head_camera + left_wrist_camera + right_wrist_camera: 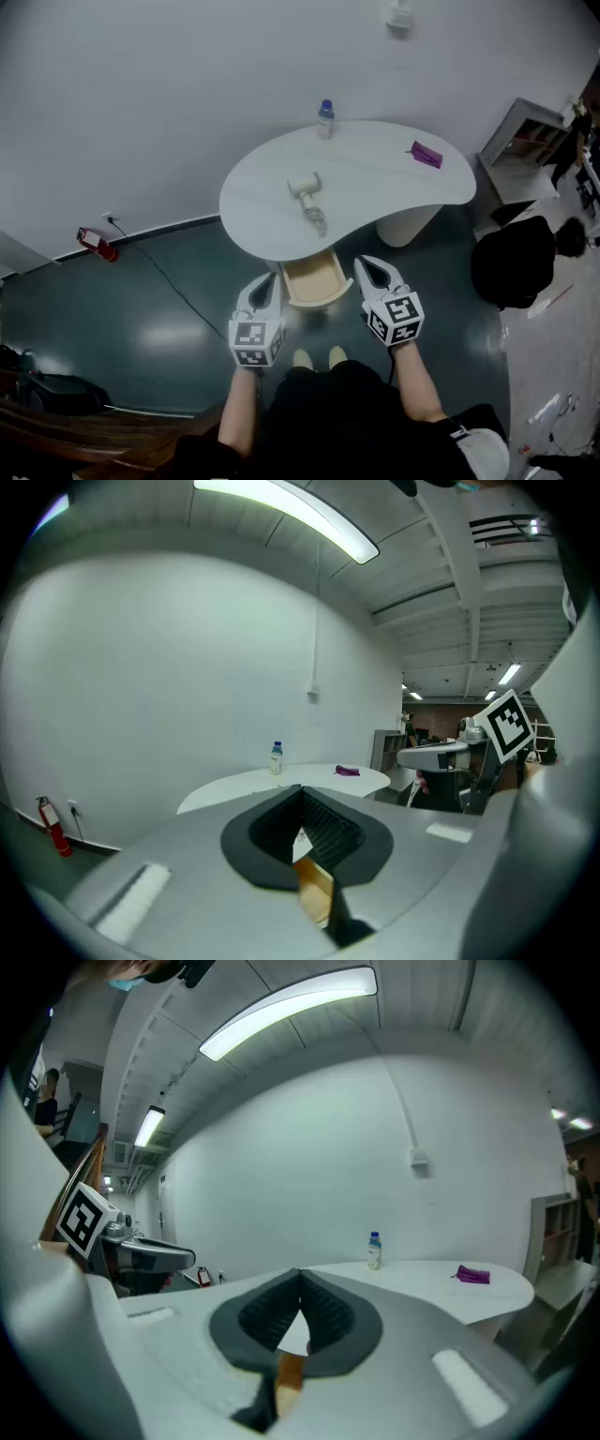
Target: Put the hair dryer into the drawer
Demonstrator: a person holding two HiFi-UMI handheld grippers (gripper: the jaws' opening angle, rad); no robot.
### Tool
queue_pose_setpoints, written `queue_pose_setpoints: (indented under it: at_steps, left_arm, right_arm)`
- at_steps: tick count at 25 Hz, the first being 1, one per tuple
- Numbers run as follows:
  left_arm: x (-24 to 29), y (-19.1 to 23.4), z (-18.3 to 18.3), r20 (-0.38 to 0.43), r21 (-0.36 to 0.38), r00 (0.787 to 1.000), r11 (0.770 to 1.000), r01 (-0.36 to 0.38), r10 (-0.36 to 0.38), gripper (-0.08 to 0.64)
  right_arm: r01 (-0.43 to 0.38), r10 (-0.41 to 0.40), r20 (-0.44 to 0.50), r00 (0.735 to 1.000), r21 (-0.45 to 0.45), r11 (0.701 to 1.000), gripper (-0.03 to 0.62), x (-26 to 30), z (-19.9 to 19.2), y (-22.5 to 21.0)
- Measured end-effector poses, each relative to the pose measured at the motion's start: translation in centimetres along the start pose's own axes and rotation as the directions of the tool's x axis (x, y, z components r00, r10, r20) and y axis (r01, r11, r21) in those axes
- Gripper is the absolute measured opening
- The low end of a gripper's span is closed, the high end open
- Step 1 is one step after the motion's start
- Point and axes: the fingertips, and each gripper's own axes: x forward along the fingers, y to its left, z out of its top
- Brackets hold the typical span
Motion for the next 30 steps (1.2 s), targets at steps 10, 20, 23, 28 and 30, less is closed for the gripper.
queue_pose_setpoints:
  at_steps: [10,20,23,28,30]
  left_arm:
    - [0.7,1.9,-0.4,-0.006,-0.003,1.0,1.0,0.023,-0.023,0.008]
    - [0.4,4.2,-1.2,-0.006,-0.009,0.998,0.998,0.055,-0.055,0.008]
    - [0.7,5.2,-1.4,-0.009,-0.022,0.999,0.999,0.046,-0.046,0.008]
    - [2.1,7.1,-1.6,-0.022,-0.046,1.0,0.999,0.019,-0.02,0.008]
    - [3.2,7.7,-1.6,-0.023,-0.052,1.0,0.999,0.008,-0.009,0.008]
  right_arm:
    - [0.034,-0.033,-0.005,0.999,0.039,0.999,0.003,1.6,-0.2,0.6]
    - [0.055,-0.054,-0.059,0.997,0.018,0.998,0.003,3.8,-1.3,3.1]
    - [0.05,-0.049,-0.088,0.995,0.013,0.999,0.003,5.3,-1.7,3.3]
    - [0.033,-0.031,-0.114,0.993,0.019,0.999,0.003,8.2,-1.8,3.0]
    - [0.026,-0.023,-0.123,0.992,0.022,0.999,0.003,9.6,-2.0,2.2]
